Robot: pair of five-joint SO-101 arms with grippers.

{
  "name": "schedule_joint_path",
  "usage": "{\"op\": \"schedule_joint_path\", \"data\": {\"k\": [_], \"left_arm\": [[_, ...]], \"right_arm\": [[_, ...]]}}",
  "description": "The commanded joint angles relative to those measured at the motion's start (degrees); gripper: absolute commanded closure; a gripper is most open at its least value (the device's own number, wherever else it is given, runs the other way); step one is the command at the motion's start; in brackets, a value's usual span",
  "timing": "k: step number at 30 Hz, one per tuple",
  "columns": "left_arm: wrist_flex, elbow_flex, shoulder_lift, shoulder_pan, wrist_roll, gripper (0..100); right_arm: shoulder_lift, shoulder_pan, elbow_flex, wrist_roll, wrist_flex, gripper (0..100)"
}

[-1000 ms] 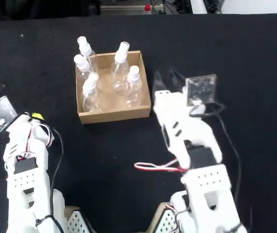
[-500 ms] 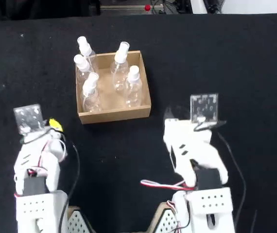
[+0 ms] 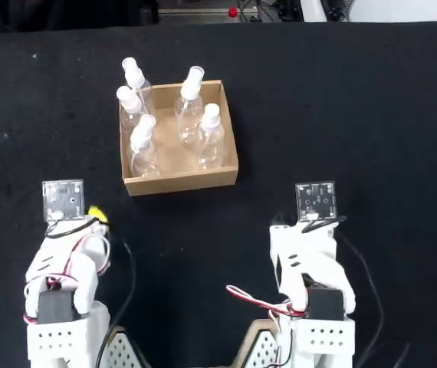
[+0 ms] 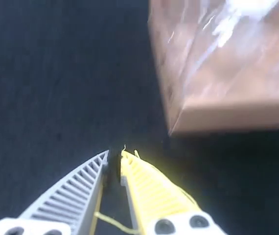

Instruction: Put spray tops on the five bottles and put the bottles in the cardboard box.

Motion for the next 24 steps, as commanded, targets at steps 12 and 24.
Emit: {"op": "schedule_joint_path", "data": {"k": [12, 24], "left_arm": [[9.3, 6.3, -0.4, -3.8, -14.2, 97], [14.9, 6.3, -0.4, -3.4, -14.1, 97]], "right_arm": [[-5.4, 1.2, -0.3, 0.7, 15.7, 98.7], [-5.5, 1.2, -0.3, 0.7, 15.8, 98.7]]}}
